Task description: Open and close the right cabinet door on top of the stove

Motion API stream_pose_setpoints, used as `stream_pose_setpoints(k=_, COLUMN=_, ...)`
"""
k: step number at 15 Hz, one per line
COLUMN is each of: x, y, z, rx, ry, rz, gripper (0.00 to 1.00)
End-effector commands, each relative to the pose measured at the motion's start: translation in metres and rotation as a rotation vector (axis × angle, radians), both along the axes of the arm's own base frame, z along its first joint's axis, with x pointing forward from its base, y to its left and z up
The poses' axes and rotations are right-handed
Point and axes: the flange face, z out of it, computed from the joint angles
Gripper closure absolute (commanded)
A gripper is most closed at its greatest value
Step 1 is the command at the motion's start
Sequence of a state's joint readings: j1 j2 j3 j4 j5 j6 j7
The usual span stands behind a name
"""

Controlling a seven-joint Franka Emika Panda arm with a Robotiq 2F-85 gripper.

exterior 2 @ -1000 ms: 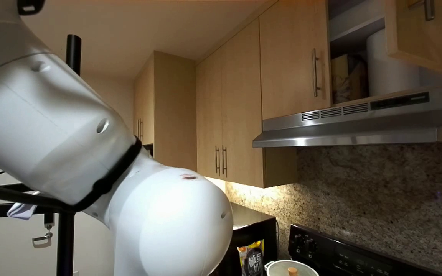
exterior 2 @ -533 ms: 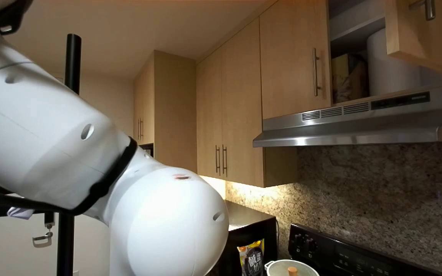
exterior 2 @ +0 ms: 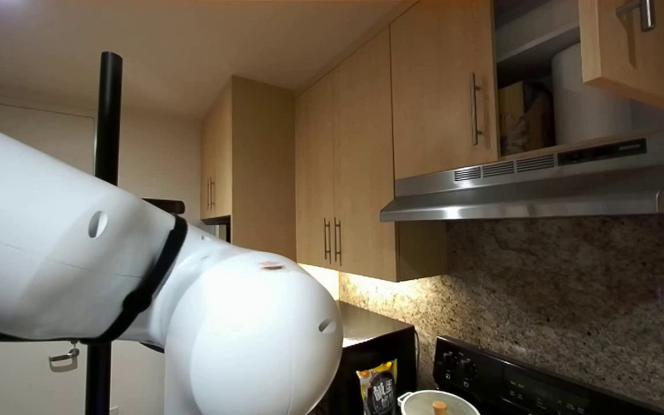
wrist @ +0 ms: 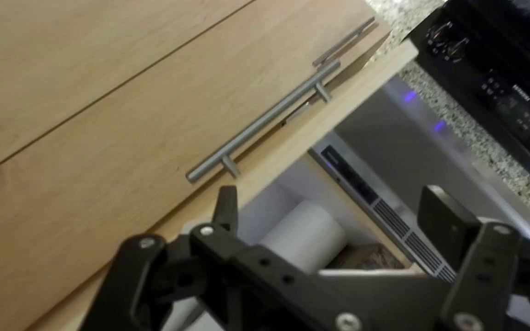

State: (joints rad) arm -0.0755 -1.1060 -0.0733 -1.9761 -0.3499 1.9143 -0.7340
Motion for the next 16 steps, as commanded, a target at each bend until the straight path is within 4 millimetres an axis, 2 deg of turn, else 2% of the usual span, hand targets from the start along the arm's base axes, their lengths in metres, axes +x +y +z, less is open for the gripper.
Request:
stream_pose_setpoints(k=1, x=0.007, y=0.071, z=-0.002, rx=-0.088, ry=-0.139, rz=0.006, gripper=0.0)
stream_pose_setpoints(k=3, x=0.02, y=0.106, z=-0.005, rx=-0.144, ry=-0.145, rz=0.002, gripper=0.0)
stream_pose_setpoints(k=4, x=0.034, y=0.122, z=-0.007, rx=-0.168, ry=-0.117, rz=-0.011, gripper=0.0)
stream_pose_setpoints(k=5, x=0.042, y=0.133, z=-0.011, rx=-0.192, ry=-0.103, rz=-0.021, gripper=0.0)
stream_pose_setpoints(k=7, x=0.071, y=0.149, z=-0.022, rx=-0.243, ry=-0.018, rz=-0.057, gripper=0.0)
stream_pose_setpoints(k=11, x=0.116, y=0.16, z=-0.044, rx=-0.24, ry=0.158, rz=-0.091, gripper=0.0)
stream_pose_setpoints(k=13, x=0.128, y=0.159, z=-0.051, rx=-0.24, ry=0.238, rz=-0.139, gripper=0.0)
stream_pose_setpoints(k=16, x=0.137, y=0.157, z=-0.058, rx=-0.249, ry=0.355, rz=-0.21, gripper=0.0)
